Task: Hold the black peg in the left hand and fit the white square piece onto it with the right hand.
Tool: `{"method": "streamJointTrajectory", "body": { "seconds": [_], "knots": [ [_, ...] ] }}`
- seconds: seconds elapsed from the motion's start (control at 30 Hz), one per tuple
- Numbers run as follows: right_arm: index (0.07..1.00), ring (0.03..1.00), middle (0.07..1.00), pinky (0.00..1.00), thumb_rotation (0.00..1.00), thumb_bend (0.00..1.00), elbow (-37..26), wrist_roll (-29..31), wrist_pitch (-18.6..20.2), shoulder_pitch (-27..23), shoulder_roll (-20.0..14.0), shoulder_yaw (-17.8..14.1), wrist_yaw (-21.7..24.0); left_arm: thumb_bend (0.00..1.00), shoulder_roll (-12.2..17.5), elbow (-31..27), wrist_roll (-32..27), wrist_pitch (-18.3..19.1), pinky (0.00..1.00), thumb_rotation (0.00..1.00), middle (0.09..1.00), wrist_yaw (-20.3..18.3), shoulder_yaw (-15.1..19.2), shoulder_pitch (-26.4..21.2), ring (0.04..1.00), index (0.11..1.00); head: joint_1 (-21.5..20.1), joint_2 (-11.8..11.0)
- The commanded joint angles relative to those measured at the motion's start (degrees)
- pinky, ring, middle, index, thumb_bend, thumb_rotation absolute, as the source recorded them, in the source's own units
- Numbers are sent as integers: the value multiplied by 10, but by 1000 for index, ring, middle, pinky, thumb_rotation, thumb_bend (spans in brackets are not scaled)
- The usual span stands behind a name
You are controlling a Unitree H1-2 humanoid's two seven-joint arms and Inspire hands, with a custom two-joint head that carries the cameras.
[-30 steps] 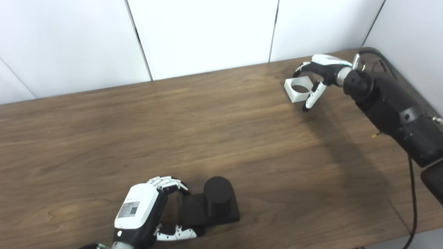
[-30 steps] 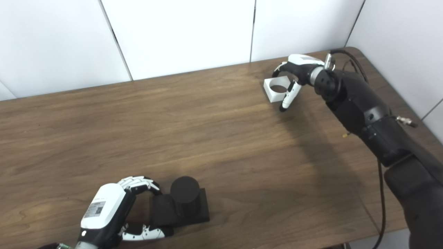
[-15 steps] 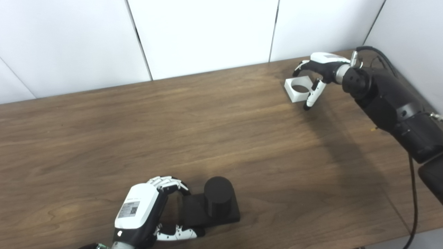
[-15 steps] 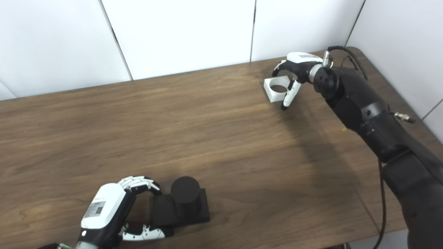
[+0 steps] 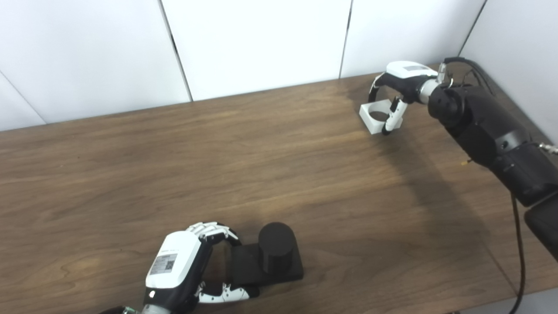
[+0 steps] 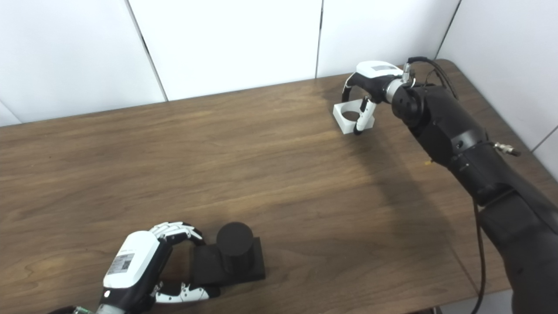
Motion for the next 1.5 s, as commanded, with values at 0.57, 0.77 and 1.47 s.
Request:
{"method": "streamJointTrajectory", "body": {
  "seconds": [0.57, 0.77, 1.47],
  "knots": [
    [485, 873, 800, 795, 125, 523, 35, -48, -92, 7, -12, -20, -161, 522, -4, -10, 4, 7, 836, 52, 720, -23, -10, 4, 792, 486, 10, -2],
    [485, 855, 785, 780, 126, 523, 23, -44, -104, 12, -13, -25, -163, 522, -5, -5, 9, 8, 844, 52, 723, -23, -12, 3, 794, 486, 16, -4],
    [484, 865, 778, 764, 127, 523, -394, 42, -37, 54, -10, -78, 93, 522, -14, 7, 20, 14, 838, 53, 727, -22, -18, -6, 797, 486, 45, -3]
  ]
}}
